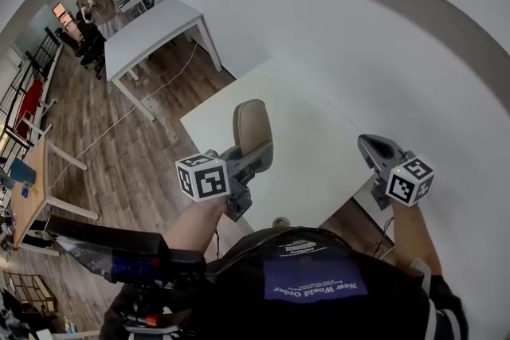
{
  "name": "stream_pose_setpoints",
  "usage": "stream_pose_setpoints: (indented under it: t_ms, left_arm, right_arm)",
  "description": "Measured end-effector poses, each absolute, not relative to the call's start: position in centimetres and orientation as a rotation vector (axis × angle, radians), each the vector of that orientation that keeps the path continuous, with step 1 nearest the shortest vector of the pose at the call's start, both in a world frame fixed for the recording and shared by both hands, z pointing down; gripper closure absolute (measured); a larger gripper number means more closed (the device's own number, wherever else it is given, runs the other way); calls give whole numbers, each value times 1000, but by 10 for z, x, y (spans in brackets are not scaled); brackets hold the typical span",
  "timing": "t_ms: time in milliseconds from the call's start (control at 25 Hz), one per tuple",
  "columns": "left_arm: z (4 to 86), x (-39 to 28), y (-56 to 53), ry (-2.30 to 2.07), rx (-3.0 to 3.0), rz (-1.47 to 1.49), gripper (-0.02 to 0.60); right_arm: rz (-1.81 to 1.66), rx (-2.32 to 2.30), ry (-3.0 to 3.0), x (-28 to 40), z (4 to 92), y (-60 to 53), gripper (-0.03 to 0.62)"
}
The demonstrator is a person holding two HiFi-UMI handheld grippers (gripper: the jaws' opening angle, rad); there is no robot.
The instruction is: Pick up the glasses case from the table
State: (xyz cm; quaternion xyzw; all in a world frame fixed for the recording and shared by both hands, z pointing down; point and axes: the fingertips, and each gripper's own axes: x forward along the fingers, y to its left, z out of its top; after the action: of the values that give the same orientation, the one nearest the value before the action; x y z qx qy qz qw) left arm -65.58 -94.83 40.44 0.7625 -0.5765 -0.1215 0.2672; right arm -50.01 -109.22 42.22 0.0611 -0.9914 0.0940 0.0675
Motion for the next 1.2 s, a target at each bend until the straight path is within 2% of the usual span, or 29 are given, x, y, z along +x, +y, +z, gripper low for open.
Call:
stream_pose_setpoints:
  t_ms: [400, 640, 960, 1200]
  left_arm:
    - [348, -675, -918, -1512, 2220, -302, 531]
    - [343, -709, -881, -1516, 2268, -302, 531]
    - [338, -715, -857, -1457, 2349, -329, 531]
    - [343, -707, -865, -1421, 2364, -312, 531]
  right_arm:
    - [308, 310, -3009, -507, 383, -1062, 594]
    - [280, 333, -3017, -531, 362, -1024, 594]
    - [176, 411, -3077, -533, 324, -992, 594]
    - [199, 439, -3060, -527, 336, -1000, 594]
